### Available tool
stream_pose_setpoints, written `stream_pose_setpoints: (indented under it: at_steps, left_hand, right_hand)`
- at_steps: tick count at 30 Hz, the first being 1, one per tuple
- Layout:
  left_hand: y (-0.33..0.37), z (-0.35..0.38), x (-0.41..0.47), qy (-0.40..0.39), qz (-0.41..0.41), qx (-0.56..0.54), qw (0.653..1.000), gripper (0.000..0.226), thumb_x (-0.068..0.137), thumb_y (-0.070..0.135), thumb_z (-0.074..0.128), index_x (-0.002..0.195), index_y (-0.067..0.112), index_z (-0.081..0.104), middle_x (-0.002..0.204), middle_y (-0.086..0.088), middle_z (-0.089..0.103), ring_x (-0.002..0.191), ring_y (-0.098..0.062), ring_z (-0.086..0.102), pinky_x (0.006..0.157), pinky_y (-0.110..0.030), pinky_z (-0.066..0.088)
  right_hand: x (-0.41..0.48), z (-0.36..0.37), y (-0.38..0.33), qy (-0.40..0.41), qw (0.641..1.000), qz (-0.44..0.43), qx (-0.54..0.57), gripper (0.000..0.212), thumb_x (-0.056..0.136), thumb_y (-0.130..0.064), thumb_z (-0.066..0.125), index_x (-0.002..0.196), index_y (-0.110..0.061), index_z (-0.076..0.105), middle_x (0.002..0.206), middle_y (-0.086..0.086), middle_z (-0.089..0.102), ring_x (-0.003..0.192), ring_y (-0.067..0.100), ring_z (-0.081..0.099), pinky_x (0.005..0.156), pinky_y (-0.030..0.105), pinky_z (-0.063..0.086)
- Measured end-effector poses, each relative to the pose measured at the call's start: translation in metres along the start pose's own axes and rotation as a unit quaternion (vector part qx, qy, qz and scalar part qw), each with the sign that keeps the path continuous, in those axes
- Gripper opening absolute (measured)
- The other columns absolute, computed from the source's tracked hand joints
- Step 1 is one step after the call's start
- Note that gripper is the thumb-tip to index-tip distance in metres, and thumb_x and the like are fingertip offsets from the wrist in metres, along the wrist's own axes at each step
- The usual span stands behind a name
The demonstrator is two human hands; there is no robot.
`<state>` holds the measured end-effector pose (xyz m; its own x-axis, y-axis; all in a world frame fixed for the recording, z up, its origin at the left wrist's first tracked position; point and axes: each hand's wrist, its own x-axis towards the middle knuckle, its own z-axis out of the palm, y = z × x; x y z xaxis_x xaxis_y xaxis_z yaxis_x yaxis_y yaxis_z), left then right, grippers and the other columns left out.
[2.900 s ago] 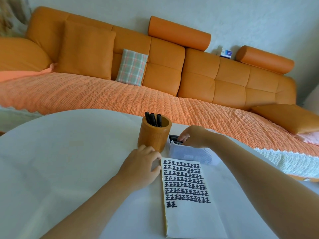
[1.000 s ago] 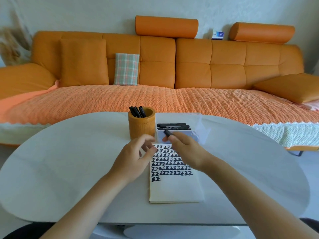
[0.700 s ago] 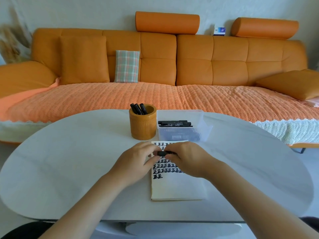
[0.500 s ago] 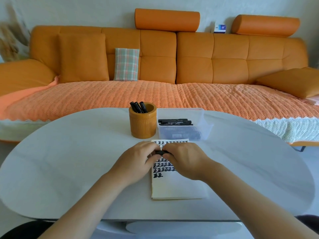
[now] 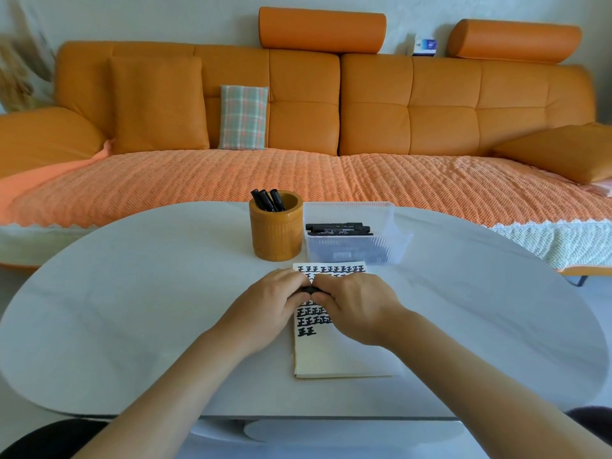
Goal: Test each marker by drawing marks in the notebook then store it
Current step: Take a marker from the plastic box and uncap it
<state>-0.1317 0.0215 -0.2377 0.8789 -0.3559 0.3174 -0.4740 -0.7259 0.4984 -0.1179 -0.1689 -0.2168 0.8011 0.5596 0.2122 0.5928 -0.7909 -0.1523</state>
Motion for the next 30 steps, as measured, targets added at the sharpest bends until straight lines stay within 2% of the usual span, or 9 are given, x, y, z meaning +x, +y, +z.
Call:
stream_pose_setpoints:
  at_steps: [4, 9, 12, 17, 21, 23, 26, 28, 30]
  left_hand:
    - [0.0, -0.002, 0.0, 0.011, 0.014, 0.0, 1.0, 0.017, 0.1, 0.028, 0.047, 0.113, 0.025, 0.058, 0.108, 0.01, 0.059, 0.098, -0.005, 0.052, 0.08, -0.027, 0.049]
    - [0.0, -0.002, 0.001, 0.031, 0.027, 0.033, 0.999, 0.017, 0.098, 0.029, 0.052, 0.11, 0.02, 0.059, 0.107, 0.008, 0.059, 0.099, -0.006, 0.052, 0.078, -0.027, 0.05]
    - [0.004, -0.002, 0.0, 0.047, 0.026, 0.001, 0.999, 0.018, 0.097, 0.027, 0.054, 0.113, 0.022, 0.06, 0.105, 0.014, 0.057, 0.099, -0.004, 0.053, 0.077, -0.017, 0.047]
    - [0.004, -0.002, 0.001, 0.026, 0.032, -0.013, 0.999, 0.017, 0.097, 0.026, 0.053, 0.111, 0.021, 0.062, 0.103, 0.01, 0.061, 0.097, -0.004, 0.052, 0.077, -0.022, 0.045]
    - [0.004, -0.003, 0.0, 0.037, 0.03, -0.011, 0.999, 0.012, 0.097, 0.024, 0.055, 0.107, 0.025, 0.061, 0.095, 0.018, 0.056, 0.093, 0.002, 0.051, 0.072, -0.012, 0.039]
    - [0.003, -0.004, 0.0, 0.036, 0.028, -0.007, 0.999, 0.009, 0.097, 0.025, 0.055, 0.104, 0.025, 0.061, 0.091, 0.019, 0.053, 0.091, 0.002, 0.05, 0.069, -0.012, 0.038]
    - [-0.002, -0.004, -0.001, 0.032, 0.022, 0.013, 0.999, 0.012, 0.097, 0.028, 0.054, 0.105, 0.023, 0.061, 0.098, 0.013, 0.057, 0.092, -0.003, 0.051, 0.072, -0.017, 0.042]
    - [-0.006, -0.005, -0.003, 0.041, 0.01, 0.022, 0.999, 0.014, 0.096, 0.03, 0.054, 0.107, 0.023, 0.06, 0.103, 0.013, 0.058, 0.094, -0.004, 0.051, 0.074, -0.017, 0.044]
    - [-0.011, -0.007, -0.005, 0.056, -0.006, 0.027, 0.998, 0.013, 0.096, 0.031, 0.055, 0.107, 0.025, 0.059, 0.102, 0.016, 0.056, 0.093, -0.003, 0.052, 0.072, -0.015, 0.043]
  right_hand:
    - [-0.001, -0.001, 0.0, 0.002, 1.0, -0.01, -0.014, 0.03, 0.104, -0.043, 0.031, 0.104, -0.025, 0.055, 0.08, -0.001, 0.065, 0.066, 0.025, 0.051, 0.055, 0.034, 0.035]
    - [0.001, -0.005, 0.0, -0.025, 0.999, -0.024, 0.011, 0.023, 0.104, -0.032, 0.038, 0.088, -0.019, 0.049, 0.077, -0.003, 0.057, 0.067, 0.024, 0.051, 0.059, 0.033, 0.031]
    - [0.001, -0.009, 0.001, -0.005, 0.999, -0.03, -0.029, 0.024, 0.103, -0.034, 0.037, 0.094, -0.018, 0.053, 0.081, -0.001, 0.063, 0.068, 0.026, 0.053, 0.058, 0.036, 0.034]
    - [-0.002, -0.007, 0.0, -0.012, 0.999, -0.012, -0.03, 0.026, 0.104, -0.041, 0.033, 0.104, -0.023, 0.052, 0.083, 0.001, 0.065, 0.067, 0.027, 0.048, 0.054, 0.034, 0.033]
    - [-0.001, -0.004, 0.006, 0.016, 0.998, -0.042, -0.036, 0.031, 0.103, -0.045, 0.031, 0.105, -0.025, 0.055, 0.078, 0.001, 0.066, 0.062, 0.026, 0.048, 0.053, 0.035, 0.034]
    - [0.0, -0.004, 0.007, 0.022, 0.998, -0.048, -0.028, 0.035, 0.102, -0.048, 0.032, 0.108, -0.025, 0.057, 0.079, 0.0, 0.068, 0.064, 0.025, 0.053, 0.056, 0.035, 0.037]
    - [-0.002, -0.006, 0.007, 0.013, 1.0, -0.017, -0.003, 0.045, 0.096, -0.056, 0.04, 0.129, -0.027, 0.045, 0.084, 0.001, 0.07, 0.074, 0.024, 0.06, 0.062, 0.034, 0.042]
    - [-0.005, -0.01, 0.009, -0.012, 0.999, 0.002, 0.048, 0.037, 0.097, -0.041, 0.044, 0.129, -0.026, 0.034, 0.075, -0.001, 0.063, 0.066, 0.021, 0.055, 0.061, 0.034, 0.039]
    - [-0.009, -0.017, 0.011, -0.034, 0.991, 0.018, 0.132, 0.026, 0.094, -0.016, 0.041, 0.117, -0.026, 0.033, 0.069, 0.0, 0.053, 0.061, 0.019, 0.047, 0.058, 0.038, 0.038]
